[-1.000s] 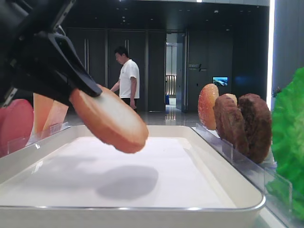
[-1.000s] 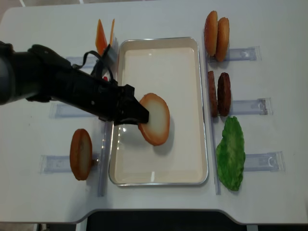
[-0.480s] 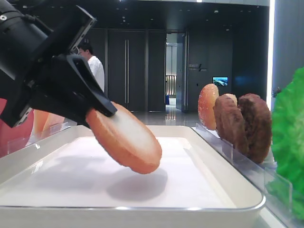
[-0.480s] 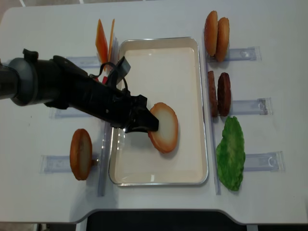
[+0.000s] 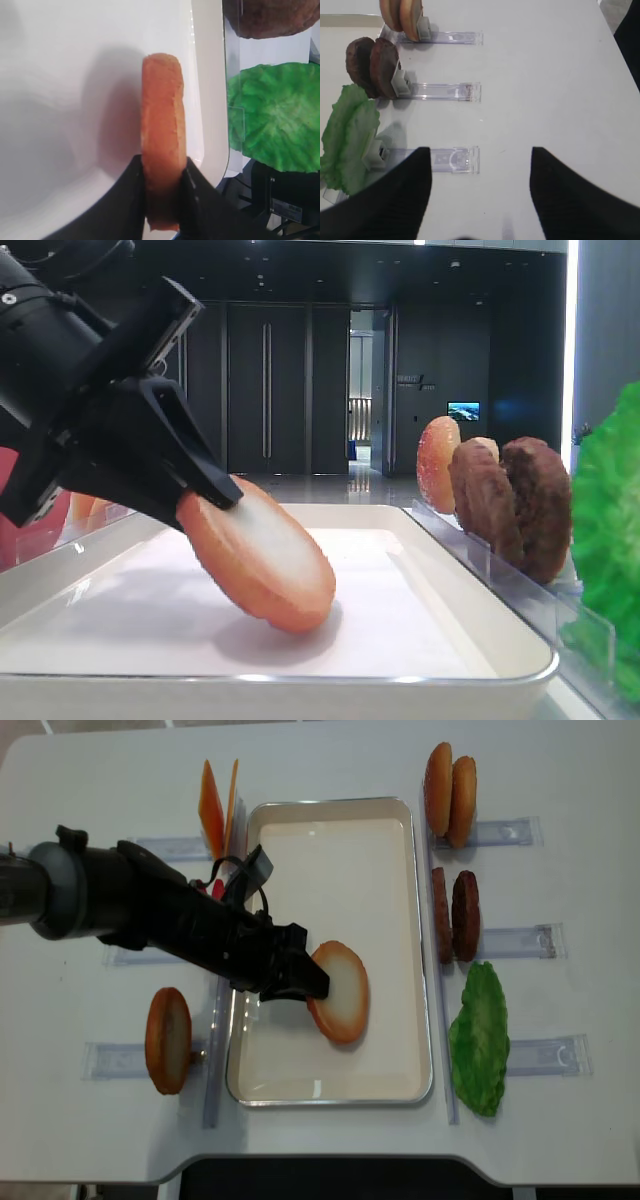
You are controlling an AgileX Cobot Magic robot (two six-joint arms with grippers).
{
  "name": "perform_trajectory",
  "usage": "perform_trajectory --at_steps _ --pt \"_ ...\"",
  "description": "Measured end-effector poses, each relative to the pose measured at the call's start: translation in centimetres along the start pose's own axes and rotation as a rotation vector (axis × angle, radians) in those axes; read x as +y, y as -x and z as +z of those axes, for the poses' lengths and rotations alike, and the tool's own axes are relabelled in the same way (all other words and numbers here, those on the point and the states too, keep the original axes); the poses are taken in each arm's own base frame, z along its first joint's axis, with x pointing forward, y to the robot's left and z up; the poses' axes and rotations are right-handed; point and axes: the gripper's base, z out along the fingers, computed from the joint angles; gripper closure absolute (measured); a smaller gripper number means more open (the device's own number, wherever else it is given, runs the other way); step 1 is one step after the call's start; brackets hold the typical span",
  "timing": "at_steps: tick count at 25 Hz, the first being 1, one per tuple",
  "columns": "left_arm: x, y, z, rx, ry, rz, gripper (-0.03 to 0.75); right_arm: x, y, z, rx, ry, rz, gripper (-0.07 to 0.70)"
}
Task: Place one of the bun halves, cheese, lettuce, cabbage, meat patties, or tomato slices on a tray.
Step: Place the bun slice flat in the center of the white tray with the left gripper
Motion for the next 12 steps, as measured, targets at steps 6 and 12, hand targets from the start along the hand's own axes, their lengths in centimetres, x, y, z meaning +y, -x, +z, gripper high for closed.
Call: perform_trajectory --at_steps 6,12 --pt "0.39 -0.03 0.35 0.014 0.008 -0.010 0.580 0.00 0.00 0.00 0.000 0.000 0.000 0.216" --pt "0.49 -0.13 0.36 0.024 0.018 -0.026 0.580 0.00 0.00 0.00 0.000 0.000 0.000 0.216"
